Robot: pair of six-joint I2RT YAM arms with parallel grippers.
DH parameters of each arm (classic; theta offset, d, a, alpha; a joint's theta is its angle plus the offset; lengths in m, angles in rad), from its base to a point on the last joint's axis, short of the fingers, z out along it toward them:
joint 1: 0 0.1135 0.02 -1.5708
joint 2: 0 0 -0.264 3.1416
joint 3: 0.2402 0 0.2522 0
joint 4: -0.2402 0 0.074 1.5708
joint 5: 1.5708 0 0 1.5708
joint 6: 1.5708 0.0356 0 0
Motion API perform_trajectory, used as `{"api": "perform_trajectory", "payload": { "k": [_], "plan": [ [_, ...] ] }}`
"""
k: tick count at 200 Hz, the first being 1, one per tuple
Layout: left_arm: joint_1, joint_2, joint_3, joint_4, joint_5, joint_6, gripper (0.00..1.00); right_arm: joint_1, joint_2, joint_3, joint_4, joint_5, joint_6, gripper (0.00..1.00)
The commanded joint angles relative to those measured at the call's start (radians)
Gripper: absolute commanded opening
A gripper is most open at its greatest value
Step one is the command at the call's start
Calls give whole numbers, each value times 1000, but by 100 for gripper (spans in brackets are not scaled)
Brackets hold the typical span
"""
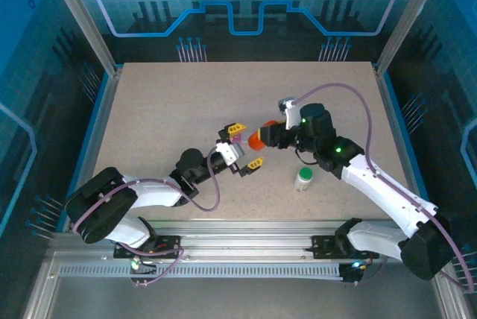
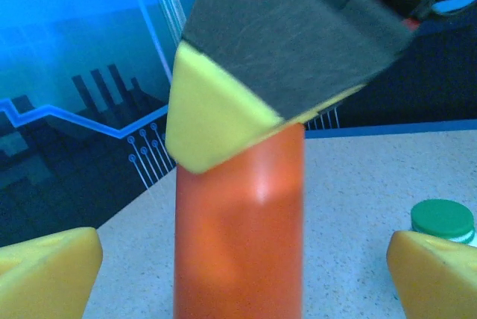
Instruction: Sort the pills into containers
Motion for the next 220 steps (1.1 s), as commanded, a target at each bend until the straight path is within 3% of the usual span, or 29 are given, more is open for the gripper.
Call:
{"api": "perform_trajectory", "payload": {
  "k": [1, 30, 67, 109, 157, 192, 220],
  "plan": [
    [-6, 7, -26, 90, -64, -2, 99, -64, 44, 84, -14, 167, -156, 27],
    [-4, -9, -36, 92, -225, -35, 99, -181, 225, 157, 47, 275, -281, 26],
    [23, -61, -43, -1, -404, -111, 99, -286, 497, 303, 130, 311, -386, 26],
    [79, -169, -33, -201, -453, -249, 99, -359, 739, 473, 129, 282, -409, 26],
    [132, -219, 4, -379, -483, -382, 99, -399, 924, 636, 92, 260, -399, 34],
    [163, -230, 73, -577, -491, -471, 99, -416, 988, 701, 69, 247, -383, 45],
    [180, -218, 97, -624, -505, -512, 99, -424, 1026, 758, 20, 238, -380, 57]
  ]
}}
